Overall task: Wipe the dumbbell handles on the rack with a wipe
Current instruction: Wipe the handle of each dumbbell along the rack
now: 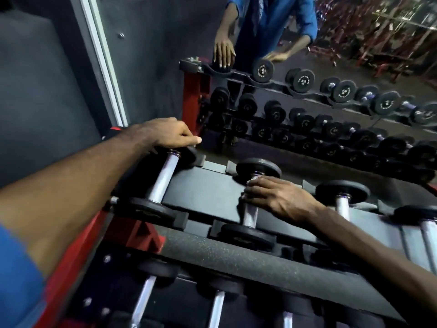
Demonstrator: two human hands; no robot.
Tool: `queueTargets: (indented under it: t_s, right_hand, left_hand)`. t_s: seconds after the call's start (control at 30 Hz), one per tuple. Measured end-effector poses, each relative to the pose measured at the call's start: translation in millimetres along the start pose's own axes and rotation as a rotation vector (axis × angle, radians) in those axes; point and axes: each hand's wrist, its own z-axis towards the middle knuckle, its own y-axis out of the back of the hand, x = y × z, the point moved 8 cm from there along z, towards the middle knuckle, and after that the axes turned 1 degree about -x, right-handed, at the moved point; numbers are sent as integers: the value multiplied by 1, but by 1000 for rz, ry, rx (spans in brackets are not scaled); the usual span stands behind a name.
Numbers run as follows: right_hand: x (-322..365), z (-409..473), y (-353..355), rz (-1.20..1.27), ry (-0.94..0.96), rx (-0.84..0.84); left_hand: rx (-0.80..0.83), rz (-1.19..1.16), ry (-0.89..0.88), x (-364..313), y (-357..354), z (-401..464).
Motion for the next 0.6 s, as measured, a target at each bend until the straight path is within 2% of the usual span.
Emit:
queueTargets:
  t_s: [0.07, 0.13, 0.2, 0.27, 0.4, 0.47, 0.6]
  right_hand:
    - [5, 4, 5, 22, -35, -45]
    - [13, 5, 15, 70, -103, -130]
    - [12, -2, 23, 155, -308, -278]
    - [15, -6, 23, 367, -571, -407]
    - [52, 45, 4, 885, -895, -607]
    - [58, 83, -12, 1023, -1042, -652]
    - [53, 135, -58, 1162, -1292, -566]
  left_hand:
    - [74, -83, 85, 13, -7, 1]
    - [78, -147, 77, 11, -11, 4]
    - [42, -191, -3, -1, -14, 8]
    - [15, -228, -55, -8, -12, 9]
    - [19, -252, -51, -4, -15, 11]
    - [22, -273, -41, 1, -15, 10]
    - [38, -330, -76, 5, -20, 9]
